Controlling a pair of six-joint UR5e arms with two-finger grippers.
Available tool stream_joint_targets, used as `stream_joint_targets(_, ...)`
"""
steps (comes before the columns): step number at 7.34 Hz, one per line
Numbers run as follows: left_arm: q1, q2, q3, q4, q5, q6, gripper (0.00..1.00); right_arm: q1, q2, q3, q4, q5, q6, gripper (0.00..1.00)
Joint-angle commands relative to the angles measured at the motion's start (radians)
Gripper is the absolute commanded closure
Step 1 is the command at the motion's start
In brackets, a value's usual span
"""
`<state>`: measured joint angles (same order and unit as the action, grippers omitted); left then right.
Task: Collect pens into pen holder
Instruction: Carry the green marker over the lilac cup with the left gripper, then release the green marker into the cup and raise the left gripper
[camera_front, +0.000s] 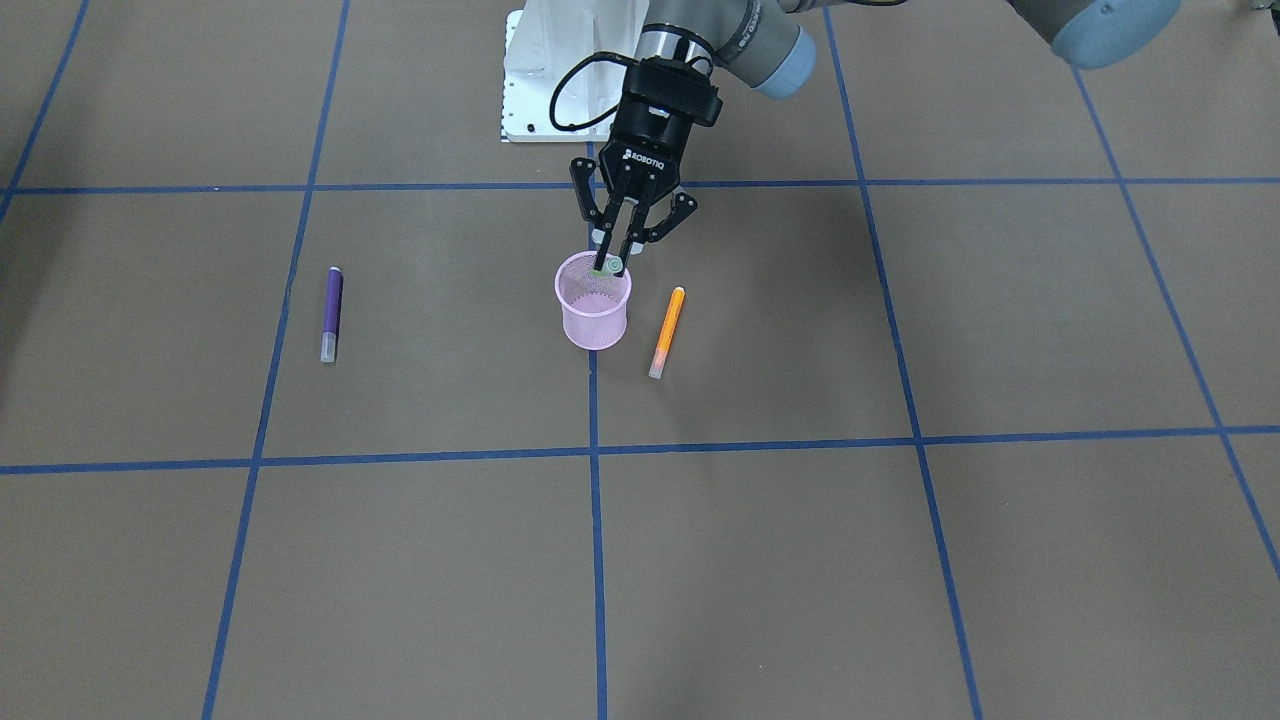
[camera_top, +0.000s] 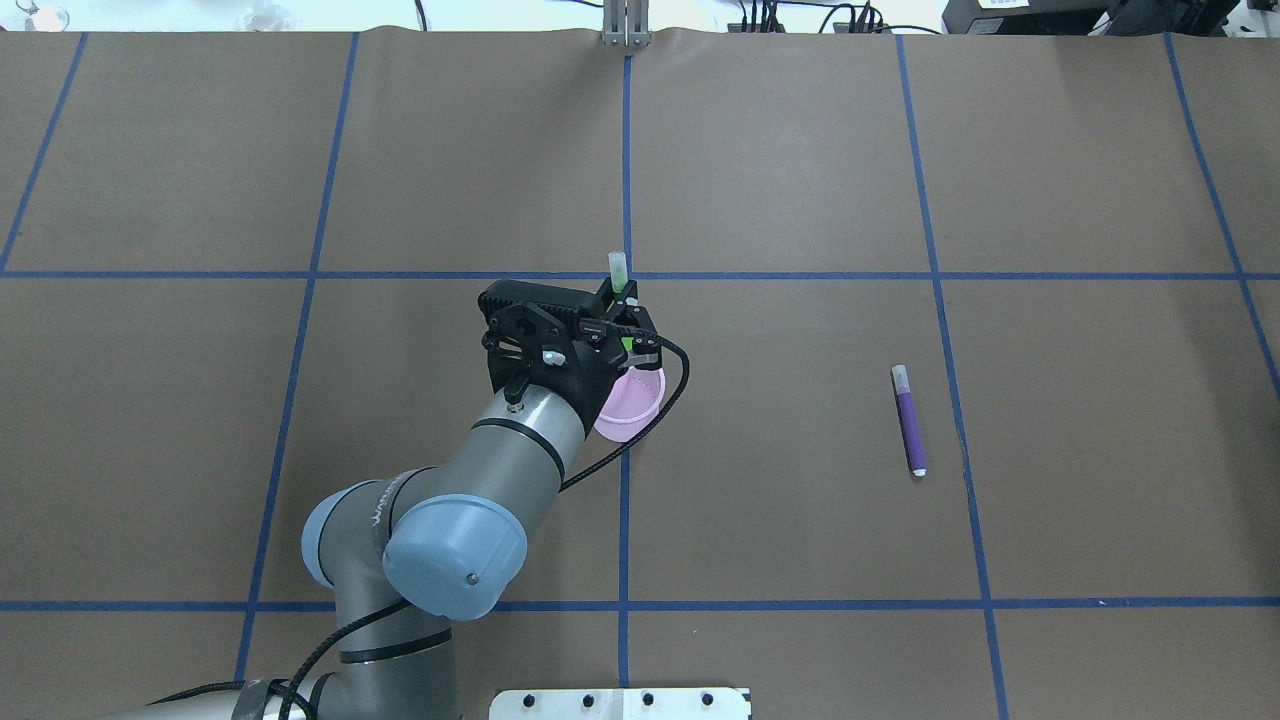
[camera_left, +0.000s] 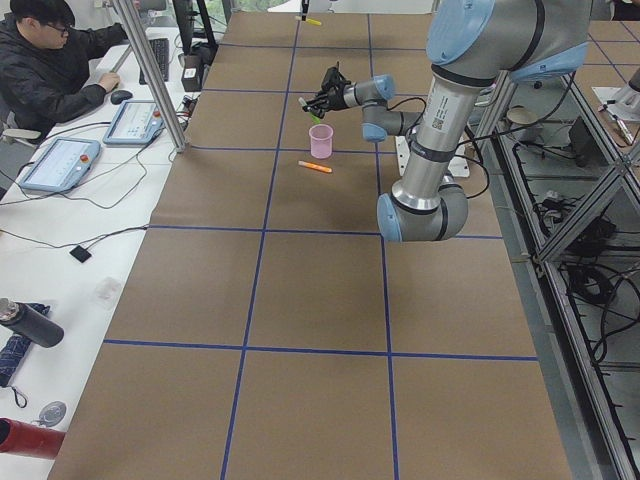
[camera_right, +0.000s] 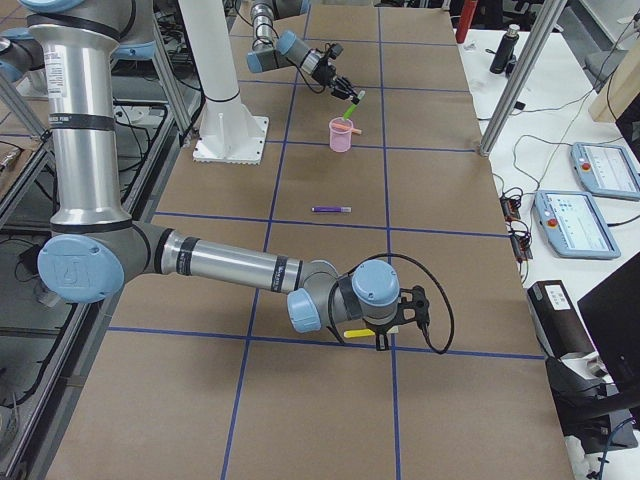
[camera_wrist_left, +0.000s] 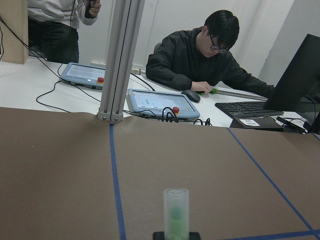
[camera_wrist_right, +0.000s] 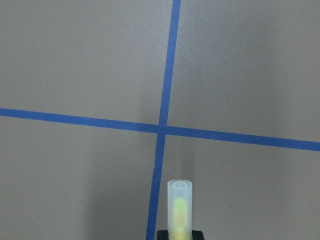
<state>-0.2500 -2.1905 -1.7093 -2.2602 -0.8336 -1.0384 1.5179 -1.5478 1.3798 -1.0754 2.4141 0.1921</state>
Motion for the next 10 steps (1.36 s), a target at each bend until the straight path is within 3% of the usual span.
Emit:
stream_joint_targets(1,0.005,0.005,0.019,-0.002,-0.009,0.008,1.0,0.001,0.024,-0.002,-0.005,0.046,0.003,1.0)
stream_joint_targets(5,0.008,0.006,0.057,-0.01,-0.01,0.004,1.0,0.001,0.034,-0.001,-0.003,0.057,0.004,1.0)
stream_joint_targets(6,0.014,0.006,0.063,-0.01,-0.01,0.004,0.92,0.001,0.041,-0.001,-0.005,0.057,0.004,1.0)
stream_joint_targets(7,0.015,0.006,0.066,-0.007,-0.01,0.006,0.45,0.001,0.046,-0.001,-0.005,0.057,0.004,1.0)
stream_joint_targets(8,0.017,0.008,0.069,-0.006,-0.01,0.006,0.06,0.001,0.052,0.001,-0.005,0.072,0.004,1.0)
stream_joint_targets(10,0.017,0.005,0.03,-0.012,-0.044,0.003,0.01,0.001,0.077,0.008,0.0,0.077,0.006,1.0)
